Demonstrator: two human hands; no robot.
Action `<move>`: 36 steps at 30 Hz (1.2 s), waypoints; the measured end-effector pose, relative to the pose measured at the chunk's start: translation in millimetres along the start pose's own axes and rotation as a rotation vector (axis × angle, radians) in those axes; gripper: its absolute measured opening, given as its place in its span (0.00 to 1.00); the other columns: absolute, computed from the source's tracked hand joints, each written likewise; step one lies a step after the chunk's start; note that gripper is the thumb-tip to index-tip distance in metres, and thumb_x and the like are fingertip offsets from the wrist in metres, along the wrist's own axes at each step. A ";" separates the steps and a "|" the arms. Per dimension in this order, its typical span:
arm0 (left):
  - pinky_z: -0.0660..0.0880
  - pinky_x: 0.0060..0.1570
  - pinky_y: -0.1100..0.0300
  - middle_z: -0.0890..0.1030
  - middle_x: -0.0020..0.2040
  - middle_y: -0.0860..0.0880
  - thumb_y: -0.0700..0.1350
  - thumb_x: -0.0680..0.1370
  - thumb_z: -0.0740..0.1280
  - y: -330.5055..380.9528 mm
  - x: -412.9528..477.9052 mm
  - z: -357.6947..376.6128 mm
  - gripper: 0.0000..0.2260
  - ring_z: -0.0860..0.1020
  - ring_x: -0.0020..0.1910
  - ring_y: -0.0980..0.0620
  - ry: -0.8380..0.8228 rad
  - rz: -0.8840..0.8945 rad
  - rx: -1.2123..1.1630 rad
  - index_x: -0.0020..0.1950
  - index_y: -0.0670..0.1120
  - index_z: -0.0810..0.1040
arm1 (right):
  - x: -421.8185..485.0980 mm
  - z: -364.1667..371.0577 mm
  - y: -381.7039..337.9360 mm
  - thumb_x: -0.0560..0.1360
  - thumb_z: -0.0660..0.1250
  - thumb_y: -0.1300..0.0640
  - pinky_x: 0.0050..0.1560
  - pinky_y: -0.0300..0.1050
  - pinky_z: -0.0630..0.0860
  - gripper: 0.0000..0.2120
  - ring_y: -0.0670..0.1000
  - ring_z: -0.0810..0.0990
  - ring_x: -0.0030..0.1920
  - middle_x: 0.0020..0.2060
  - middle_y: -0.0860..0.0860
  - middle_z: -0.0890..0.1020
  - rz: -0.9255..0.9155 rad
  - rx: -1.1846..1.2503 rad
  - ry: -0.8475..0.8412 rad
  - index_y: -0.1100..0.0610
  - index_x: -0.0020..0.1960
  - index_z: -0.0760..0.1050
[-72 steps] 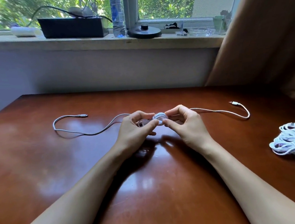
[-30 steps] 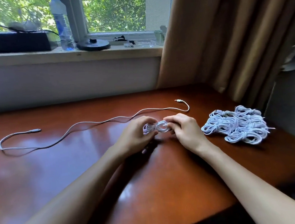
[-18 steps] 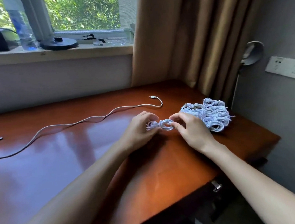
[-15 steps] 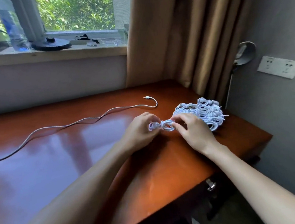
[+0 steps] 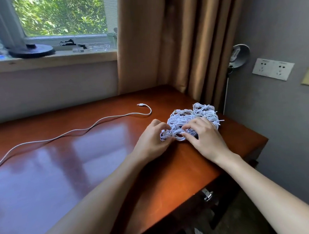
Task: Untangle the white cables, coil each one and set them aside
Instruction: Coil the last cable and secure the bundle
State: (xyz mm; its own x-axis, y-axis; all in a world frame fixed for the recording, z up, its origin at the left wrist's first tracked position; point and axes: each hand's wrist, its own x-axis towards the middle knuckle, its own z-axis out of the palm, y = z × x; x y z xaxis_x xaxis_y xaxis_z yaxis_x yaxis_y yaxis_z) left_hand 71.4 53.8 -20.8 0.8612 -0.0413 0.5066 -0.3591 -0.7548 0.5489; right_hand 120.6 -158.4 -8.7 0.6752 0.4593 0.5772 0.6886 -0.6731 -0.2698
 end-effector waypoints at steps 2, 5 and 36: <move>0.74 0.49 0.58 0.75 0.52 0.53 0.53 0.75 0.74 -1.1 0.2 1.4 0.13 0.75 0.48 0.54 0.007 -0.014 0.040 0.56 0.51 0.80 | -0.8 2.5 1.4 0.75 0.74 0.52 0.59 0.51 0.72 0.09 0.51 0.76 0.54 0.49 0.46 0.80 -0.005 -0.011 0.001 0.51 0.54 0.82; 0.75 0.50 0.52 0.77 0.53 0.53 0.56 0.75 0.73 -1.0 2.2 0.5 0.14 0.77 0.52 0.50 0.020 -0.044 0.136 0.57 0.52 0.80 | -0.4 4.0 1.8 0.75 0.74 0.51 0.60 0.49 0.68 0.11 0.51 0.75 0.55 0.51 0.45 0.80 -0.004 -0.037 -0.006 0.50 0.56 0.81; 0.68 0.60 0.53 0.76 0.66 0.52 0.52 0.79 0.65 -41.0 31.4 -92.3 0.17 0.71 0.65 0.48 -0.059 -0.148 0.457 0.67 0.52 0.75 | 96.4 26.0 -51.8 0.80 0.66 0.52 0.63 0.47 0.65 0.13 0.51 0.73 0.63 0.61 0.46 0.79 -0.088 -0.012 -0.177 0.50 0.64 0.78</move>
State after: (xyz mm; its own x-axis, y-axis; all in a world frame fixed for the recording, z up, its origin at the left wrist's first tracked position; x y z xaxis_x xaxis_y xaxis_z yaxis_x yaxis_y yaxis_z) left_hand 79.9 143.9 34.0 0.9149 0.0614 0.3990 -0.0473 -0.9652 0.2571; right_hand 156.9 -64.2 40.9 0.6496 0.6104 0.4533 0.7442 -0.6325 -0.2146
